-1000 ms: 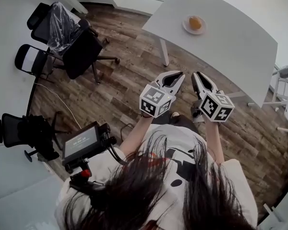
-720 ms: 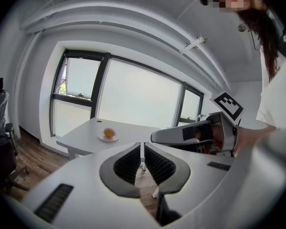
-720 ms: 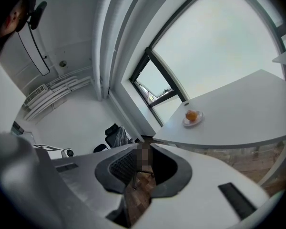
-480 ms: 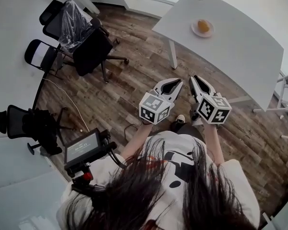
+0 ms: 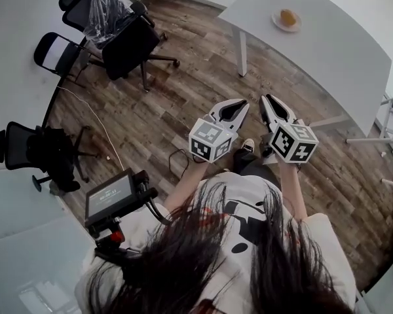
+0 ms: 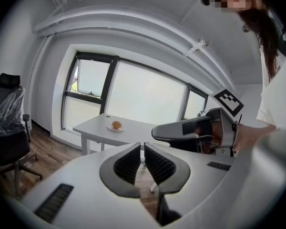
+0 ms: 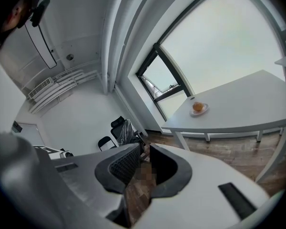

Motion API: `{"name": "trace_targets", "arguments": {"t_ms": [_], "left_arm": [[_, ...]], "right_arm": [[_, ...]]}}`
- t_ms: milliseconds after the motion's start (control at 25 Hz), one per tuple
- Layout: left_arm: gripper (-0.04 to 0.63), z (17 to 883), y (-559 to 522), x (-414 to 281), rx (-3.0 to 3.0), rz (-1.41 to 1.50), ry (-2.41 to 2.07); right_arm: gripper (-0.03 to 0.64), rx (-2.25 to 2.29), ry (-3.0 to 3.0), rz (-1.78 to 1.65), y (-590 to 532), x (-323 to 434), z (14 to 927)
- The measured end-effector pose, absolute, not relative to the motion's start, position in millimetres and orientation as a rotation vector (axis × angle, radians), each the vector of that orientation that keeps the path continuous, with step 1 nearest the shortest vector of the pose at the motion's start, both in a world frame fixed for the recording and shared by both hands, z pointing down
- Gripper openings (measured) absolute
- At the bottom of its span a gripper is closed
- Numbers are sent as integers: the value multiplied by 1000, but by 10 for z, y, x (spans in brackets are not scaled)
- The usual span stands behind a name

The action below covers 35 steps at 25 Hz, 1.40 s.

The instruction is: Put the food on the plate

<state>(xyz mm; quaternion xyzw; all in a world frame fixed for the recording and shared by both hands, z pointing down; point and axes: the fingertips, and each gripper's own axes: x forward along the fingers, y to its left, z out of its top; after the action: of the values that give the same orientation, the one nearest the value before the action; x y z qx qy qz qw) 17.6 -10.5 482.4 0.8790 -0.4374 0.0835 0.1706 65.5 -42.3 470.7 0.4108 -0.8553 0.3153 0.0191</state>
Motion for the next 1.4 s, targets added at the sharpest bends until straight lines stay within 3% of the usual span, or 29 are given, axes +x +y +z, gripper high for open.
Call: {"name": "trace_targets", "arguments": {"t_ms": [280, 1400], "left_arm": [[15, 4768, 953, 168, 2529, 188, -1200], [15, 4720, 940, -162, 2511, 150, -1317]], "right_arm": [[74, 1296, -2646, 920, 661, 565, 4617], [74, 1154, -2664, 852, 756, 224, 4716]]}}
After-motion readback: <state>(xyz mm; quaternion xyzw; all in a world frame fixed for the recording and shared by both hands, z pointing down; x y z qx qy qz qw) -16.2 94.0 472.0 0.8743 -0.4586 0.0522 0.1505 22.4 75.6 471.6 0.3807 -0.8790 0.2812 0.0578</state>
